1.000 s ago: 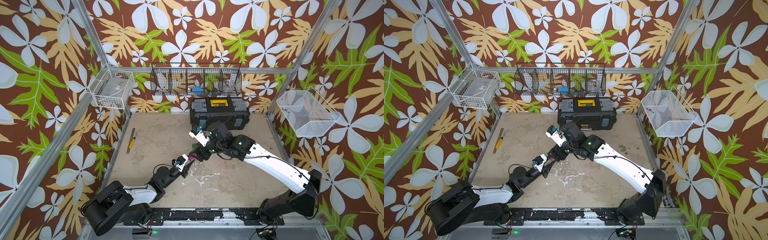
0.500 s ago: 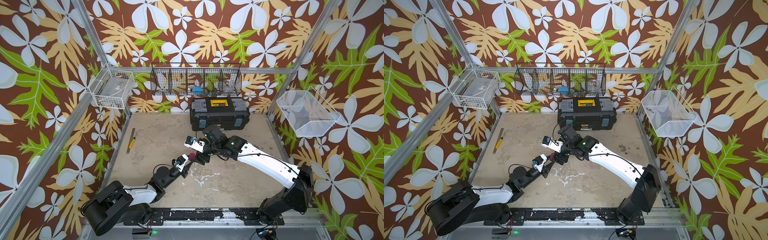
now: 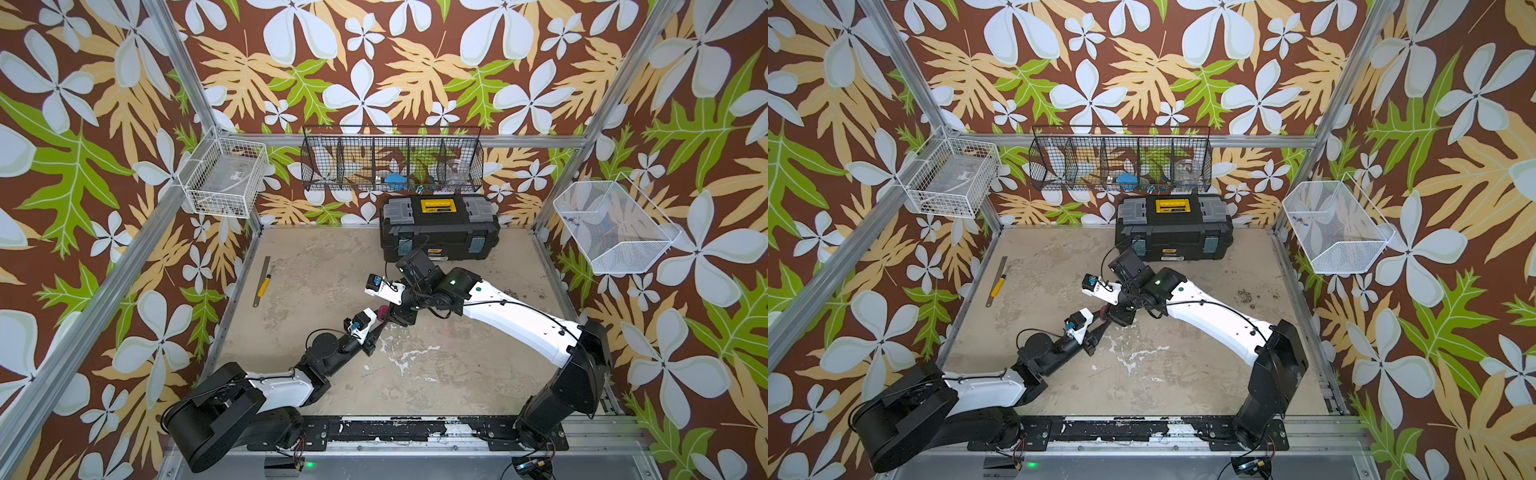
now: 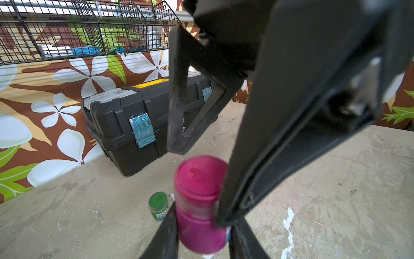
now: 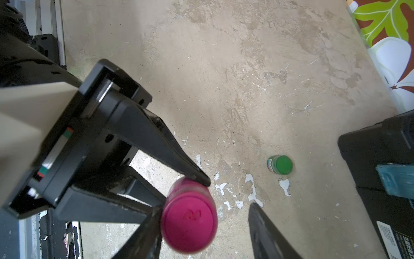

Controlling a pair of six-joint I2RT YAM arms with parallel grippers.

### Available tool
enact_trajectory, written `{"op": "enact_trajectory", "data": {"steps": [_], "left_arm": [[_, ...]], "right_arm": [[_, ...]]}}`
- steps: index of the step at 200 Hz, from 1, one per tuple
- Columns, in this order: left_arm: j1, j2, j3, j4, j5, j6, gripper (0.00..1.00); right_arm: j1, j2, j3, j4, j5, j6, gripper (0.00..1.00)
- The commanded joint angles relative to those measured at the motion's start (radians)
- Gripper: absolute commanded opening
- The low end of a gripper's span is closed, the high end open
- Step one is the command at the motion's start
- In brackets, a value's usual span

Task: Close the paint jar lid
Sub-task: Screw the lid onto the paint jar.

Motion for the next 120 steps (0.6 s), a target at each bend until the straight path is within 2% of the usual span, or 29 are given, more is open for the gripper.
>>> {"op": "enact_trajectory", "data": {"steps": [1,120], "left_arm": [[-0.001,-0.002,0.003,0.033,0.006,0.0,0.03],[-0.001,-0.003,0.003,0.032,0.004,0.001,0.04]], "right_arm": [[-0.001,0.012,0.017,-0.026,-0.011,0.015,0.58],[0.0,0.051,0.059,-0.062,-0.021,0.026,0.34]]}}
